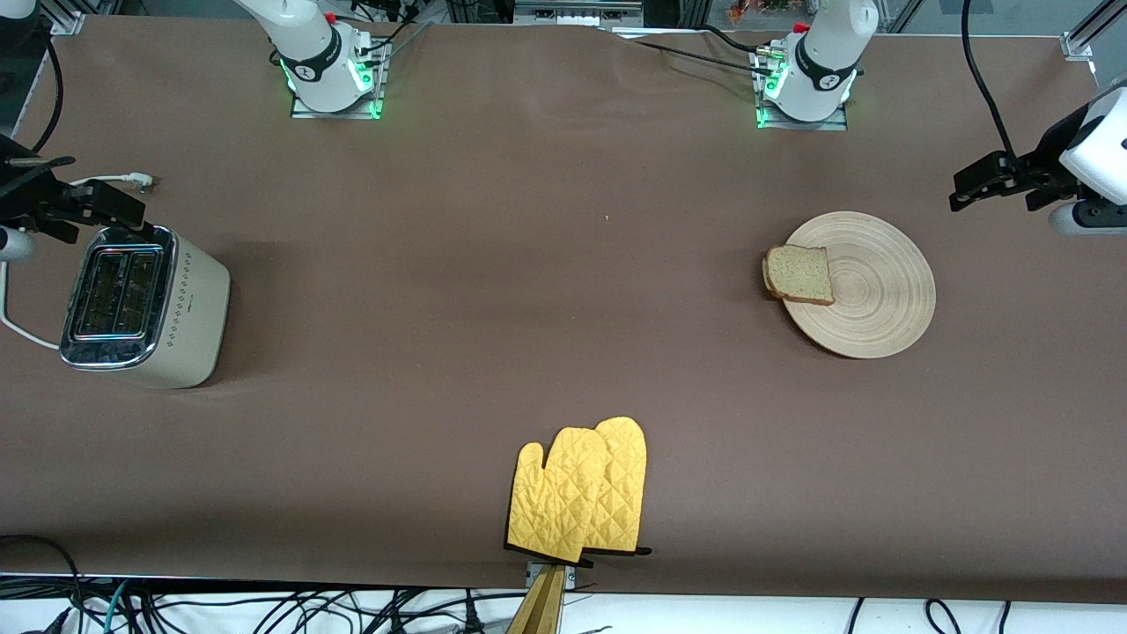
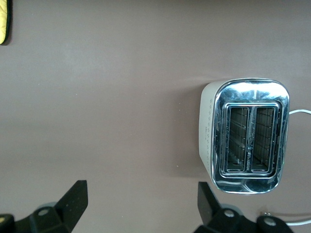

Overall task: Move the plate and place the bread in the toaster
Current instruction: 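Move the left gripper to the plate rim while the right gripper rises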

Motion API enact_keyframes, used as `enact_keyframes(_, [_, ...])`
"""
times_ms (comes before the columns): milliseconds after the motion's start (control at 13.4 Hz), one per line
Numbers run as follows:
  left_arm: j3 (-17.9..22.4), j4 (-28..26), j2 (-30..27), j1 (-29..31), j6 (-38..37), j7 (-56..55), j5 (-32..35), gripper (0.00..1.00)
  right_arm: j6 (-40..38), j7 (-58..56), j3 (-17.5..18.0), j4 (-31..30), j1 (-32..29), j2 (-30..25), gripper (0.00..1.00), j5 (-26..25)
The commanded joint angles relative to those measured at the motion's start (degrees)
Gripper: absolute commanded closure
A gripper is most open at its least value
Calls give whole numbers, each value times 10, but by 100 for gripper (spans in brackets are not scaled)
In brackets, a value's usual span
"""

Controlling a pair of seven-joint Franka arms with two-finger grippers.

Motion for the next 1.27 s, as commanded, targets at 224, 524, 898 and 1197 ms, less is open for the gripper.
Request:
enact_keyframes(224, [0,11,9,5,-4,0,16,0,4,2,-3,-1,0,-4,0,-5])
enact_keyframes(524, [-2,11,12,6,-3,6,15,0,8,-5,0,-1,10,3,0,-6])
enact_keyframes(898, [12,9,76,13,0,13,18,0,25,-5,1,-1,43,14,0,-7])
enact_keyframes(1197, [33,17,100,23,12,38,35,0,29,-5,1,-1,56,23,0,-6])
